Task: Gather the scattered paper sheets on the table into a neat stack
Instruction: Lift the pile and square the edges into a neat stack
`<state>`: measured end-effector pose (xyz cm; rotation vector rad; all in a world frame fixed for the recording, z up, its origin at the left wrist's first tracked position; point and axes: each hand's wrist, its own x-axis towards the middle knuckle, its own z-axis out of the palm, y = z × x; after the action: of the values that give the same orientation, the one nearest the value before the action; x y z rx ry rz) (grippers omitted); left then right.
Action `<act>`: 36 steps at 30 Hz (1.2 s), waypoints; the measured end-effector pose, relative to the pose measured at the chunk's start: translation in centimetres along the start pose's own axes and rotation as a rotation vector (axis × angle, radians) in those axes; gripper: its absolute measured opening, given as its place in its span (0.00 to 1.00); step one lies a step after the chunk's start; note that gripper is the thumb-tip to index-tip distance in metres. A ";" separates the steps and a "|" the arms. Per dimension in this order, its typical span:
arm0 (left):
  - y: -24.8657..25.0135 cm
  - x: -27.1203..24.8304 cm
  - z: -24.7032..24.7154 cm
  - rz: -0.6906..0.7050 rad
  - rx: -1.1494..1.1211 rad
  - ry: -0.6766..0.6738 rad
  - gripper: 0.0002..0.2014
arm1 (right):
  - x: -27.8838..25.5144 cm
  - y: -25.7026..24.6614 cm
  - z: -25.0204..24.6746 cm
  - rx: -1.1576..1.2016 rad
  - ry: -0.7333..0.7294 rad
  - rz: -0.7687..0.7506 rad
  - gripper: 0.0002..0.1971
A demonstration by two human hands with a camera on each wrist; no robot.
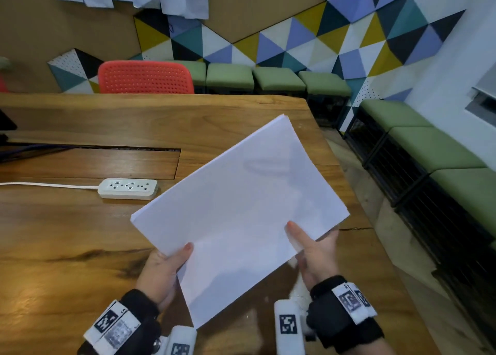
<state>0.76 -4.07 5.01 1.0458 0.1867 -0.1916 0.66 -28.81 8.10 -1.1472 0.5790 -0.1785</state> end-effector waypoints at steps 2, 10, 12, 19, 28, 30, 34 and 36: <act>-0.5 -0.4 0.8 -0.044 -0.062 -0.009 0.26 | -0.9 0.1 1.2 0.148 -0.095 0.136 0.24; 2.1 -0.3 -1.6 -0.019 0.067 -0.006 0.44 | -0.4 -2.6 0.2 0.082 -0.354 -0.065 0.33; 4.7 0.0 -1.5 0.019 0.231 -0.133 0.47 | -0.2 -2.9 -0.1 0.003 -0.365 -0.147 0.37; 6.3 0.9 3.3 0.161 0.468 -0.091 0.19 | -1.8 -3.2 2.2 -0.325 -0.434 -0.302 0.15; 2.4 0.0 3.4 0.149 0.530 -0.009 0.13 | -1.4 1.2 0.9 -0.379 -0.318 -0.232 0.15; 2.2 -0.2 3.6 0.133 0.491 0.016 0.13 | -1.4 1.6 0.8 -0.379 -0.291 -0.243 0.15; 2.8 -0.5 4.5 0.135 0.383 0.052 0.07 | -1.3 1.3 0.7 -0.320 -0.304 -0.234 0.14; 2.5 -0.4 4.3 0.125 0.406 0.054 0.07 | -1.3 1.6 0.7 -0.349 -0.292 -0.222 0.14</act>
<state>1.28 -6.55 9.31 1.4635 0.1325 -0.0889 -0.33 -27.07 7.31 -1.5454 0.2254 -0.0988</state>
